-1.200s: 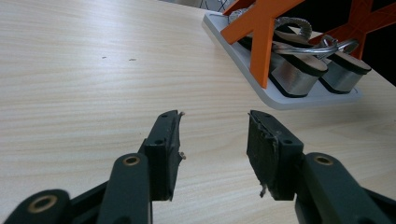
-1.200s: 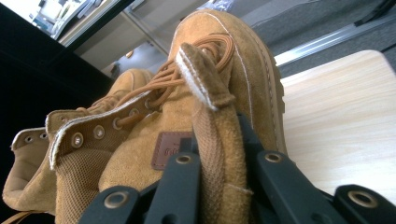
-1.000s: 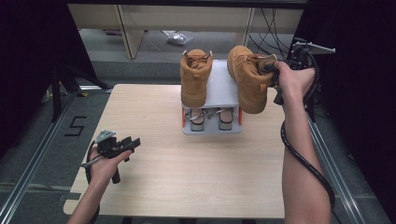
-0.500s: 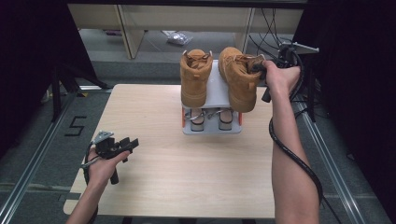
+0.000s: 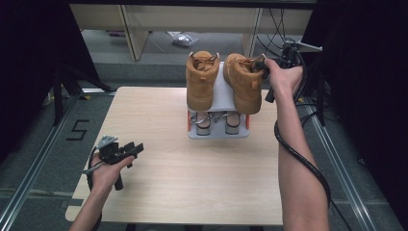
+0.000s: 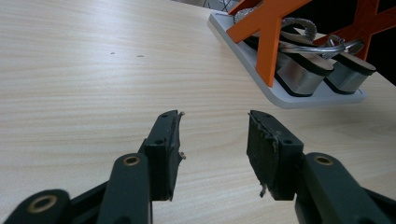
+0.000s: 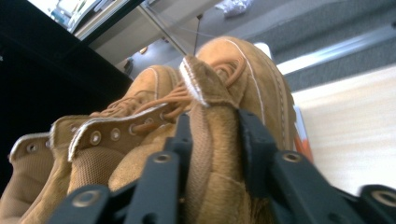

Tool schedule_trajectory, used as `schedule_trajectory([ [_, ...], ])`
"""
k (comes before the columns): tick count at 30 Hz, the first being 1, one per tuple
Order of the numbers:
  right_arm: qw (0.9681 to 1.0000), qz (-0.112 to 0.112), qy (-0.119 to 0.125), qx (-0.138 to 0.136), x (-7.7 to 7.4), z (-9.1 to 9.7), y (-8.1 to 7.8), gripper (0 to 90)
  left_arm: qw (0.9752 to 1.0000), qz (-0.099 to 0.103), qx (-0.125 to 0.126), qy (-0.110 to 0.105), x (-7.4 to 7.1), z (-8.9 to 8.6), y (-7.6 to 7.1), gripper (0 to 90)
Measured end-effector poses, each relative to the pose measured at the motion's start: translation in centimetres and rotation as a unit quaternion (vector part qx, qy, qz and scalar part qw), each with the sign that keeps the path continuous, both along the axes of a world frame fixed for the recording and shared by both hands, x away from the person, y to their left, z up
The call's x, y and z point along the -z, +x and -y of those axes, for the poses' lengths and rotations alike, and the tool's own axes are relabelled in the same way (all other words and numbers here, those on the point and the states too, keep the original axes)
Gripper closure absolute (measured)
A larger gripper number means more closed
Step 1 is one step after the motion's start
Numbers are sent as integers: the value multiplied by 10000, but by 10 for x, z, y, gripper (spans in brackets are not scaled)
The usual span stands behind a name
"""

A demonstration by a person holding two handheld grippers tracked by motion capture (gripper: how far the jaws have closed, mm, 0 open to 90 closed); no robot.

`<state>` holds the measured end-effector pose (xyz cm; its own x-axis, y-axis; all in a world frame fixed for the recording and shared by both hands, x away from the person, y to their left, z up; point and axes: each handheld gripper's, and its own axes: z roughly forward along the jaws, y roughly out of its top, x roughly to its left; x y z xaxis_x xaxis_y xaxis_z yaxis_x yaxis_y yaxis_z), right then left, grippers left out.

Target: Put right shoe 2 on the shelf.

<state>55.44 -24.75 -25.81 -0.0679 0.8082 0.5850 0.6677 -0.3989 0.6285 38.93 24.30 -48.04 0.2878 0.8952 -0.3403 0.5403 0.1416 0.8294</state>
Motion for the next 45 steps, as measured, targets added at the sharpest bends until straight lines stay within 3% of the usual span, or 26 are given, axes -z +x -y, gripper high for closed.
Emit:
schedule_trajectory([
  [1,10000,42,13,-55,-1,-2,0,649,10000,-15,-6,8,1,0,0,534],
  [2,9995,176,-187,-165,0,-2,0,609,10000,-12,-8,-5,2,0,0,534],
  [4,9984,350,-423,-122,-3,-3,-3,553,10000,-10,-5,-20,2,0,-1,534],
  [7,9977,573,-355,-98,-9,1,-11,500,10000,-9,7,-23,2,0,-1,533],
  [13,9957,870,-321,5,-19,19,-33,495,10000,34,4,-55,1,1,-2,534],
  [15,9940,938,-554,97,-19,27,-41,515,10000,49,11,-70,1,3,-2,533],
  [18,9951,832,-514,108,-12,40,-50,581,10000,21,25,-58,2,5,-2,534],
  [20,9945,766,-716,62,-4,47,-55,683,10000,24,50,-52,3,6,-2,535],
  [24,9955,359,-851,-199,17,51,-64,848,9999,20,101,-29,4,8,-2,542],
  [26,9934,366,-1027,-360,30,51,-69,900,9999,36,108,-27,4,8,-2,543],
  [27,9922,368,-1086,-479,36,50,-71,900,9999,45,95,-30,4,8,-3,543],
  [29,9934,219,-909,-666,46,44,-79,900,10000,28,87,-8,4,8,-3,542],
  [30,9911,296,-1039,-778,50,43,-83,900,10000,8,71,12,4,8,-4,542],
  [35,9903,304,-787,-1103,59,26,-102,900,10000,25,92,-6,5,8,-4,541],
  [36,9883,382,-854,-1204,60,23,-104,900,10000,26,90,-15,4,9,-4,541],
  [38,9876,348,-824,-1291,61,15,-107,900,9999,48,108,-15,5,9,-5,541],
  [39,9856,405,-944,-1342,62,13,-105,900,9999,49,109,-16,5,9,-5,541],
  [40,9878,292,-831,-1283,63,9,-105,900,9999,50,112,-17,5,9,-5,541],
  [42,9852,406,-897,-1405,65,6,-102,900,9999,42,112,-18,5,9,-6,541],
  [43,9864,358,-864,-1353,65,3,-101,900,9999,27,105,-19,6,8,-6,541],
  [45,9847,464,-1035,-1325,67,0,-97,900,9999,25,105,-35,7,7,-6,541],
])
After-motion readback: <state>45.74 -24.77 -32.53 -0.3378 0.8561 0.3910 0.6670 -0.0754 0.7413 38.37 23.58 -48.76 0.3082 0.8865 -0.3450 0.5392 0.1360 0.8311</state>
